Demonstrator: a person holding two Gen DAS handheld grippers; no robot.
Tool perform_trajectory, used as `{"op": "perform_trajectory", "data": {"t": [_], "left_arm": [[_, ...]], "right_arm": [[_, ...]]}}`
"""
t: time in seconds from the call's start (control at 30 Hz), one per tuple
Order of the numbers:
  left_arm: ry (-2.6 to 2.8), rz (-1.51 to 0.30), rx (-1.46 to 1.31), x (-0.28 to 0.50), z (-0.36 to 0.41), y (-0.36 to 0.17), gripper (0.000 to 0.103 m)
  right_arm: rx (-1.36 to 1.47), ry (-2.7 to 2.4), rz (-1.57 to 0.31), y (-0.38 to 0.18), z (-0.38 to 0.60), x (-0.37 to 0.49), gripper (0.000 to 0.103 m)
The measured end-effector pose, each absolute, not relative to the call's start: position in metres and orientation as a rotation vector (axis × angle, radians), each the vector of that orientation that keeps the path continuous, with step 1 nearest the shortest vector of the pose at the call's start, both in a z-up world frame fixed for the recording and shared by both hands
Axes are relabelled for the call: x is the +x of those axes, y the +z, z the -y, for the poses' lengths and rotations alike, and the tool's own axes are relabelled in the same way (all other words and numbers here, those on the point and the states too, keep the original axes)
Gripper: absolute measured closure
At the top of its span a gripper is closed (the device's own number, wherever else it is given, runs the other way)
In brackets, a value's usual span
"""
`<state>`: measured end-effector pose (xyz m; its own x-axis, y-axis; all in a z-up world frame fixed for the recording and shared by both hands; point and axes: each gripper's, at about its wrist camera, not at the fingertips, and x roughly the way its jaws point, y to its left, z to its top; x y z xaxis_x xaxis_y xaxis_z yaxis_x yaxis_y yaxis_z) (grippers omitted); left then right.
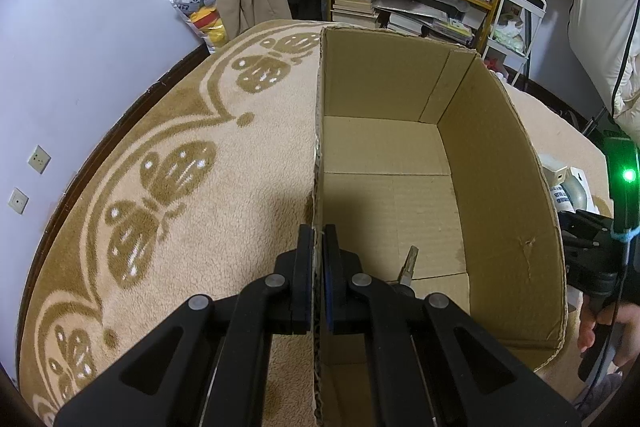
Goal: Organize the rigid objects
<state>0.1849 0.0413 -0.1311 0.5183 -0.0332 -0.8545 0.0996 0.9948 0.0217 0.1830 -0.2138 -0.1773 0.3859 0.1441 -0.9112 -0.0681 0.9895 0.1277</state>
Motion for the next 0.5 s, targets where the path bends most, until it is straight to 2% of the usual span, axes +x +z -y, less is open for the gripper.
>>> {"op": "perform_trajectory", "data": {"t": [0.13,0.4,0.5], "left_arm": [[-0.079,-1.024,0.073,0.185,-0.04,-0.131,0.099],[-0.077,-1.024,0.07,0.185,-0.04,-0.131,0.099],[-0.076,-1.024,0.067,0.185,-0.04,-0.131,0.099]], "right_arm": [[0.004,0.053,-1.24,-0.179,0.205,0.183,0.06],[0.043,0.022,-1.2,-0.187,0.214,0.181,0.062],[0.031,0.015,-1.178,-0.19,0.214,0.181,0.073]]}}
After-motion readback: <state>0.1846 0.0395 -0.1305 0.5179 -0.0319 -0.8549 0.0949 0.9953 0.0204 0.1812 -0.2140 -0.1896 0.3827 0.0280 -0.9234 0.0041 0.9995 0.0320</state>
